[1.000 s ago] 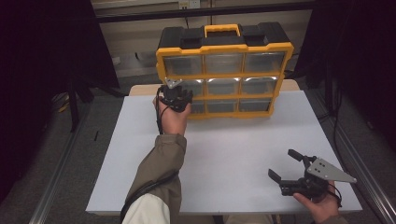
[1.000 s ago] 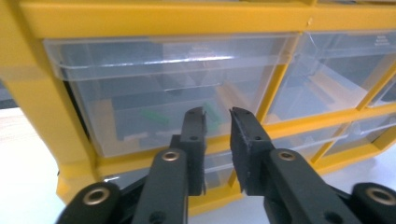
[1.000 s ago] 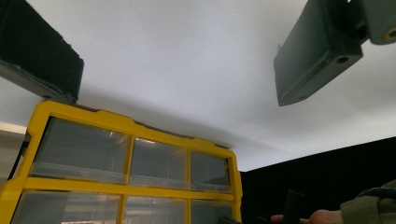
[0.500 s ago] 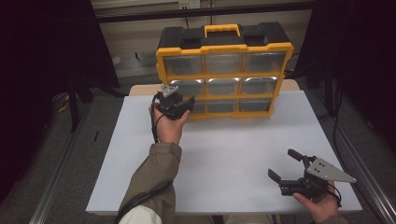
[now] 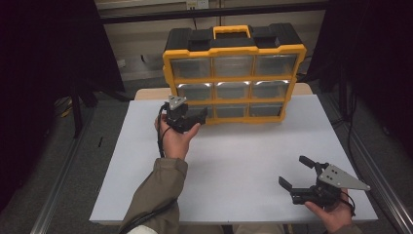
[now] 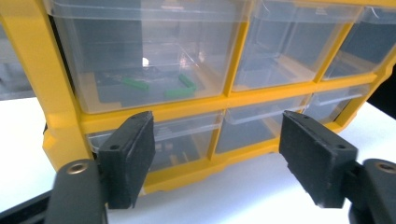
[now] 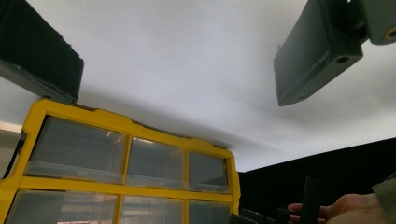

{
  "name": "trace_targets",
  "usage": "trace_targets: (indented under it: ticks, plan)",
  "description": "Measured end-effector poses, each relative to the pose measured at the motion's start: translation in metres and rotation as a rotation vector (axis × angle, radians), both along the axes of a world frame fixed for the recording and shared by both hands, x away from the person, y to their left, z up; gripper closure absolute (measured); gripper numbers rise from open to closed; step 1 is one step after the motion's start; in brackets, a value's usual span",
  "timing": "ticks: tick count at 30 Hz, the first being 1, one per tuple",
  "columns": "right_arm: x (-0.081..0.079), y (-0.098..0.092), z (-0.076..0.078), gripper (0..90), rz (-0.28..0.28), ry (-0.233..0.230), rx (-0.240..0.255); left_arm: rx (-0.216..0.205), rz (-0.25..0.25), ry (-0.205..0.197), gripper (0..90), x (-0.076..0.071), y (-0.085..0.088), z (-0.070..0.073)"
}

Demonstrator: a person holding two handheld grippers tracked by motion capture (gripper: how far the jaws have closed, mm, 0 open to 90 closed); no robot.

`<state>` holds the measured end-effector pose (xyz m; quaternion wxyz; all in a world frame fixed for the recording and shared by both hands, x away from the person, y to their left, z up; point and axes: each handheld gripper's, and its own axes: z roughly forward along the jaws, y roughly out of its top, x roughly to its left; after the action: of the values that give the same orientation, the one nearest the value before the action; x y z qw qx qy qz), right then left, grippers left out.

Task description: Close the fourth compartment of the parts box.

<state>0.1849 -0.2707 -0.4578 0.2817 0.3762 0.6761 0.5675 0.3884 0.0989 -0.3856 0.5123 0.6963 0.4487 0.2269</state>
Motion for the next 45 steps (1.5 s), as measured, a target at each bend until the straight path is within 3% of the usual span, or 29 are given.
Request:
trace_targets:
  ticks: [2,4,15,16,19,37,45]
  plan:
    - [0.0,0.0,0.0,1.5,-0.001,0.002,0.0,0.012,-0.006,-0.005,24.1,-0.003,0.001,-0.001]
    - [0.0,0.0,0.0,1.5,0.0,-0.006,-0.002,-0.007,-0.011,-0.01,23.1,-0.006,0.002,-0.001]
    - [0.0,0.0,0.0,1.5,0.0,-0.003,-0.001,-0.012,-0.045,-0.044,16.6,-0.023,0.007,-0.006]
    - [0.0,0.0,0.0,1.5,0.0,-0.004,-0.002,-0.023,-0.031,-0.036,16.2,-0.025,0.008,-0.007]
    - [0.0,-0.001,0.0,1.5,-0.004,-0.007,-0.005,-0.019,-0.053,-0.058,15.3,-0.028,0.012,-0.009]
    - [0.0,0.0,0.0,1.5,0.006,-0.008,-0.015,-0.013,-0.075,-0.069,9.4,-0.053,0.029,-0.028]
    - [0.0,0.0,0.0,1.5,0.005,-0.002,-0.012,-0.036,-0.087,-0.075,7.6,-0.063,0.04,-0.036]
